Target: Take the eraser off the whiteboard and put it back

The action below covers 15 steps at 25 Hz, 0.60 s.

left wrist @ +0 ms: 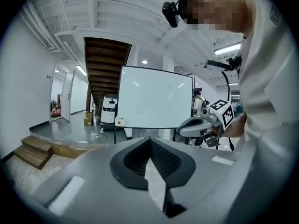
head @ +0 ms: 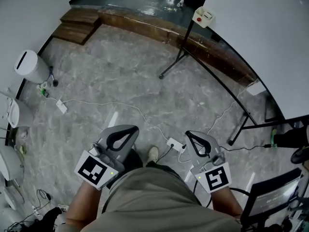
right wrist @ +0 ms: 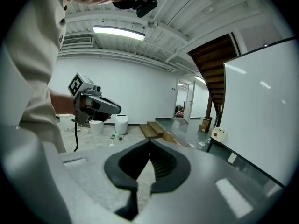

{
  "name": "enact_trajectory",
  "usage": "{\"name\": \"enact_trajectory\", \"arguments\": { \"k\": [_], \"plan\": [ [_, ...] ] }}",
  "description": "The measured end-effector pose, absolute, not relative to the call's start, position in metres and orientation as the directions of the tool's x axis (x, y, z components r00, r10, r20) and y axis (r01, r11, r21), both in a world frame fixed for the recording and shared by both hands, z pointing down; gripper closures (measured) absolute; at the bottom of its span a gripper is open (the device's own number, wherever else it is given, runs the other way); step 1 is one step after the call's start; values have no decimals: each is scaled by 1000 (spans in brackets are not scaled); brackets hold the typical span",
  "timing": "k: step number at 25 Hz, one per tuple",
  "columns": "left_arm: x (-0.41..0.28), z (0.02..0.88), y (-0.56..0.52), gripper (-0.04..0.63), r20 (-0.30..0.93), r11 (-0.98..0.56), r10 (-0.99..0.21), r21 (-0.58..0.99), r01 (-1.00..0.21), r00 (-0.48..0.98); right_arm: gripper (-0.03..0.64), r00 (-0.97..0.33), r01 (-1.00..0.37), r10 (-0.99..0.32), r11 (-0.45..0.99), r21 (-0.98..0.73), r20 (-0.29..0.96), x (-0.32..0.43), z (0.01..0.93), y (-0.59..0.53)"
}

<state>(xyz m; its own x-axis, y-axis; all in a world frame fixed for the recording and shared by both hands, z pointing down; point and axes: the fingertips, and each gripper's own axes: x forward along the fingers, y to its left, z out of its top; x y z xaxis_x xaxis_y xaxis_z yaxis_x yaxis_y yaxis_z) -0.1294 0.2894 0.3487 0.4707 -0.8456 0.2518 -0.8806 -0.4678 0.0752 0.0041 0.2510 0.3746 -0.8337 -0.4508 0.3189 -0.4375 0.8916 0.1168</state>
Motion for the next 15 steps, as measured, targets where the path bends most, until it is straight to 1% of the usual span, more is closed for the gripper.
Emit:
{"name": "enact_trajectory", "arguments": {
  "k": [3,7,10,15],
  "plan": [
    [-144,353,243,589,251,-499,-828,83,-863,502,615,-804,-487,-494,867,109,330,-2,379,213],
    [-168,361,172,588,214,-554,-805,67,-830,554,615,-752,-558,-566,819,129,337,-15,386,161],
    [-190,361,117,576,206,-601,-774,62,-797,599,615,-699,-627,-629,768,131,340,-30,380,123],
    [-221,357,27,547,227,-691,-698,37,-722,679,615,-615,-724,-708,681,109,347,-64,367,63]
  ]
}}
